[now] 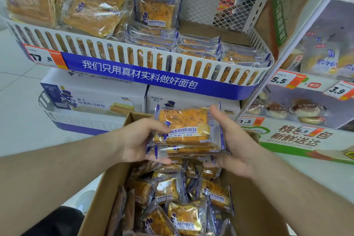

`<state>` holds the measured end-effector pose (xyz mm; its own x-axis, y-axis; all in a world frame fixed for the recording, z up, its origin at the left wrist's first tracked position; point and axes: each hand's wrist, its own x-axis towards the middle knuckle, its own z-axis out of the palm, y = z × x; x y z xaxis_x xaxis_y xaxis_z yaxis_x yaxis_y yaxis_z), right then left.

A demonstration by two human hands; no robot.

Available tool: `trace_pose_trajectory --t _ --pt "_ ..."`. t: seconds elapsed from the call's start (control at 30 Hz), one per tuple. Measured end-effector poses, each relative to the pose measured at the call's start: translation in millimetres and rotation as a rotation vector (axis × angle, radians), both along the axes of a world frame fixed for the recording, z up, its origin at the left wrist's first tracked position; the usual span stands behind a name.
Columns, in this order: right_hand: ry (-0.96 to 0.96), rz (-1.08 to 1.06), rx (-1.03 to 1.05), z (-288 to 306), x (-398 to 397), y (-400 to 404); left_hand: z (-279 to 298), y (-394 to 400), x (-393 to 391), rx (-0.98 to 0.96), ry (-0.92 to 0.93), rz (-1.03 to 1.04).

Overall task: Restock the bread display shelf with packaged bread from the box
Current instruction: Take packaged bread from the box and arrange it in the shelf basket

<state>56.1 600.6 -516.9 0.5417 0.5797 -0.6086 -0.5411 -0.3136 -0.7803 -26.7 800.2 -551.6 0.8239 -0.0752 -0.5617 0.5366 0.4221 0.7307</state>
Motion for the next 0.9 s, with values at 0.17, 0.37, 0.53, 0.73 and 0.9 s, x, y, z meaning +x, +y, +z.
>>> trace_pose_trajectory --t 0.17,0.37,0.53,0.73,0.9 --pt "-0.168 -0.084 -0.121 -9 -10 5 19 -7 -1 0.082 0.077 -0.007" --pt "-0.051 -0.081 -0.001 -1 -9 9 39 8 2 0.155 0.042 0.03" --pt "0.044 -0.107 0.105 7 -8 20 61 22 5 0.317 -0.042 0.019" --pt "-0.063 -0.17 0.186 32 8 34 100 29 9 0.353 -0.197 0.049" --pt "-0.232 -0.109 0.248 73 34 56 126 42 25 0.406 -0.314 0.218"
